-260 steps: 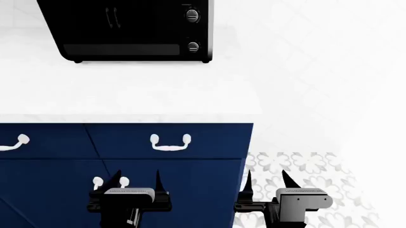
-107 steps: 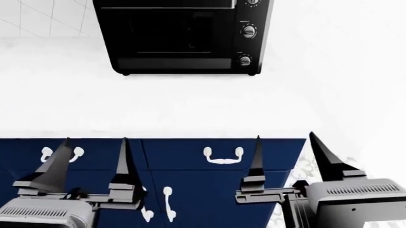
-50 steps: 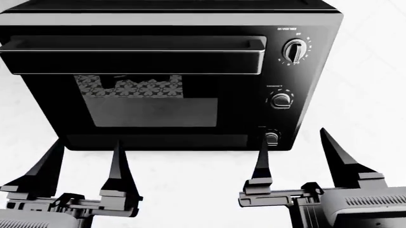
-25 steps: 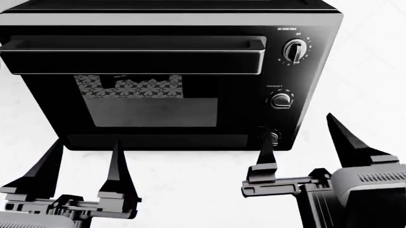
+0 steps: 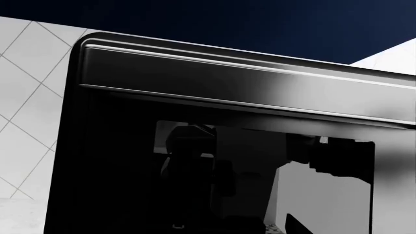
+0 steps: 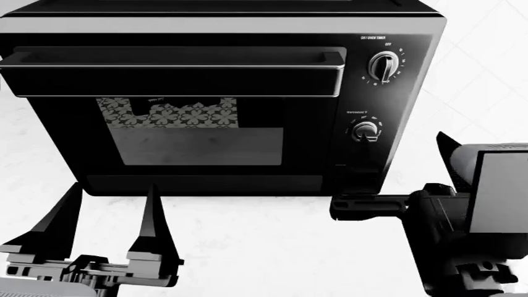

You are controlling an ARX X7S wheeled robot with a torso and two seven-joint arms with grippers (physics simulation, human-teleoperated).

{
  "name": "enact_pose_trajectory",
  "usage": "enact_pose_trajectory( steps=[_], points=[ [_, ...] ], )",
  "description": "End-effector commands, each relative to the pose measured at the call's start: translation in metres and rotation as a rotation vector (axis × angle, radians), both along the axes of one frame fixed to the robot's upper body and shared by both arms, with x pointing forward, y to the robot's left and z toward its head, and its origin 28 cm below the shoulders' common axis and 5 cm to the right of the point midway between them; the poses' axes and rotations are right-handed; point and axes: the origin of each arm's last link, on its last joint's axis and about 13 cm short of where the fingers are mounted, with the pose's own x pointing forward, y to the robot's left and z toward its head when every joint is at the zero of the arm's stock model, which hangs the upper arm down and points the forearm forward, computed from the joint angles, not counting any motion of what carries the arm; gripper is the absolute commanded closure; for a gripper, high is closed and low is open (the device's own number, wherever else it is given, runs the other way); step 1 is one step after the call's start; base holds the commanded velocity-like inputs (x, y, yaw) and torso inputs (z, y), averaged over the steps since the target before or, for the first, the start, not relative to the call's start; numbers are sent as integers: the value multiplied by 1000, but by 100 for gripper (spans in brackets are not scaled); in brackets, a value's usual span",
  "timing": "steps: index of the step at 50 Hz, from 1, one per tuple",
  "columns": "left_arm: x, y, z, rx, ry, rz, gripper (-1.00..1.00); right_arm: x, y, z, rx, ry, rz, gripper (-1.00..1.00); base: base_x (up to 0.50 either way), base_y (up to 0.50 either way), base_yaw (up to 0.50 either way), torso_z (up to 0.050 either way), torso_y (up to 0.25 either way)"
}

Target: Turn on the toaster oven by setting the timer.

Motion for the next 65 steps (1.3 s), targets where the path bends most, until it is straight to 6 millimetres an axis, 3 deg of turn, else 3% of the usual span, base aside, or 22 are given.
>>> enact_pose_trajectory(
  steps=[1,21,37,40,41,42,65],
  points=[
    [-1,0,0,5,0,-2,-100,1,2,17,59,75,66,-100,0,0,0,0,0],
    [-2,0,0,3,-2,-2,-100,-3,6,39,24,38,17,-100,0,0,0,0,0],
    [-3,0,1,2,-2,-4,-100,6,11,53,-37,30,-32,-100,0,0,0,0,0],
    [-4,0,1,1,-3,-4,-100,10,14,56,-36,32,-36,-100,0,0,0,0,0],
    [-4,0,0,4,-2,-5,-100,26,14,59,-31,46,-50,-100,0,0,0,0,0],
    [-4,0,-1,5,-1,-4,-100,28,14,59,-29,48,-52,-100,0,0,0,0,0],
    [-3,1,-1,7,-1,-4,-100,42,13,60,10,71,-64,-100,0,0,0,0,0]
  ],
)
